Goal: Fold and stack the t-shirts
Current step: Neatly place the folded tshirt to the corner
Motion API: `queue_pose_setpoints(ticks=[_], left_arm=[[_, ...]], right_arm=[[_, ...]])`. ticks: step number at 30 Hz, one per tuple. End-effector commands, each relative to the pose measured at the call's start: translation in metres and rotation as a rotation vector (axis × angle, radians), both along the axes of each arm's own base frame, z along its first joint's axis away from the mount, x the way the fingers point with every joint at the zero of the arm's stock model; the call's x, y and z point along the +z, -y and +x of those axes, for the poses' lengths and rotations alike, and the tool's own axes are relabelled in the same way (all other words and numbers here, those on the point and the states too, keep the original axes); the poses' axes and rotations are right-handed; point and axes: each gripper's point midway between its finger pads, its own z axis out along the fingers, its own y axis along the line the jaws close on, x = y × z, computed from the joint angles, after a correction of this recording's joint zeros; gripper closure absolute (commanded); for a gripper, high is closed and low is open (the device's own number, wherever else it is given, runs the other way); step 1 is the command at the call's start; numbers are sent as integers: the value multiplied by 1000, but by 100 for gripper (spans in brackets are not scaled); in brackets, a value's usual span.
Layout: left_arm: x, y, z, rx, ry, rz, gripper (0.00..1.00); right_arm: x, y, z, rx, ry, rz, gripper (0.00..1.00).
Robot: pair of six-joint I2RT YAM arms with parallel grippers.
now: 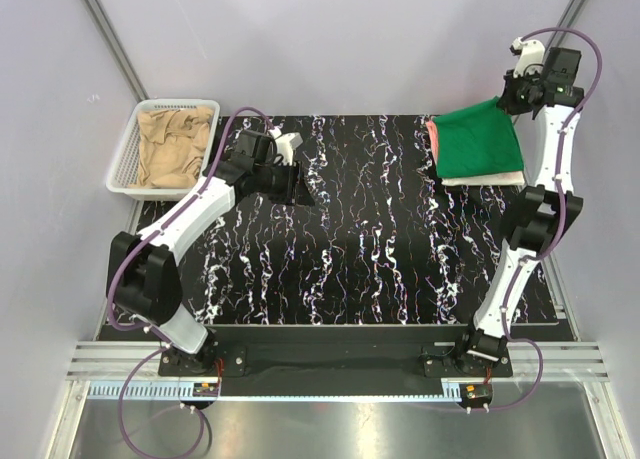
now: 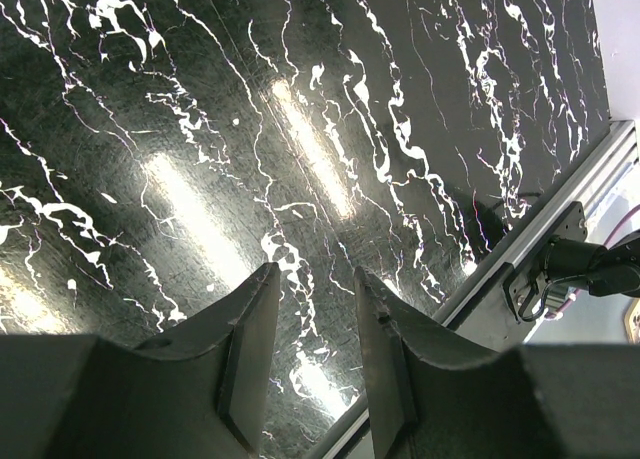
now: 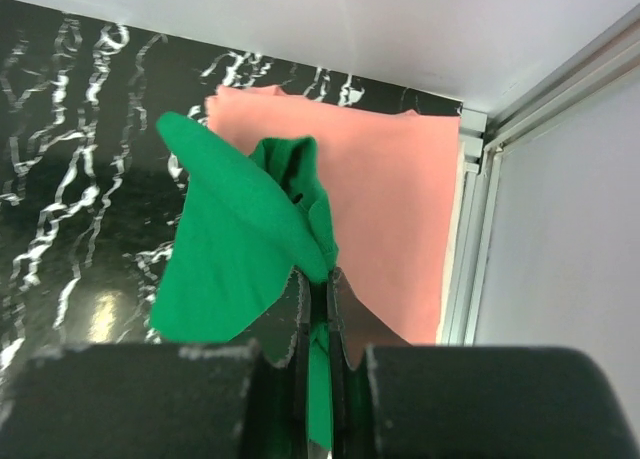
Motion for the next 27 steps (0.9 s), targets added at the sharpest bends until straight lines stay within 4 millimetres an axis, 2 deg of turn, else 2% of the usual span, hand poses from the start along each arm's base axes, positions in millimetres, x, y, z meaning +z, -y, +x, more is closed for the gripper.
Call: queue_pose_setpoints(ticks=[1,3,4,5,6,13,17,18,19,21,22,23,27], left_arm=[[16,2,2,-17,55,-34,59],[13,1,2,-11,52,-26,59],[11,0,3,-8,51,-21,59],[11,1,2,-9,50,-20,59],[9,2,2,-10,48,-15,59],[-4,7,2,-31,-3,-26,59],[-5,6,4,-21,6,-14,59],[-6,6,3,-21,3,-13,59],[-6,6,3,-22,1,-13,59],[-7,7,2,-27,-6,-16,59],[-7,7,3,-27,-6,-16,59],[-7,7,3,-26,-7,-17,59],[-6,6,3,-22,1,-12,59]], right_arm=[[11,14,24,-17,83,-60,100],[12,29,37,-72,117,-105,100],[-2,35,43,-92,102,-113,100],[4,38,47,-104,123,-112,100],[-7,42,50,-118,107,-113,100],[-29,49,68,-131,120,-108,100],[-29,52,76,-137,166,-115,100],[-19,53,75,-144,189,-124,100],[-28,54,74,-150,176,-123,100],[-14,54,71,-156,208,-134,100],[-20,55,72,-156,213,-139,100],[-12,55,70,-160,232,-146,100],[-21,57,71,-162,227,-149,100]])
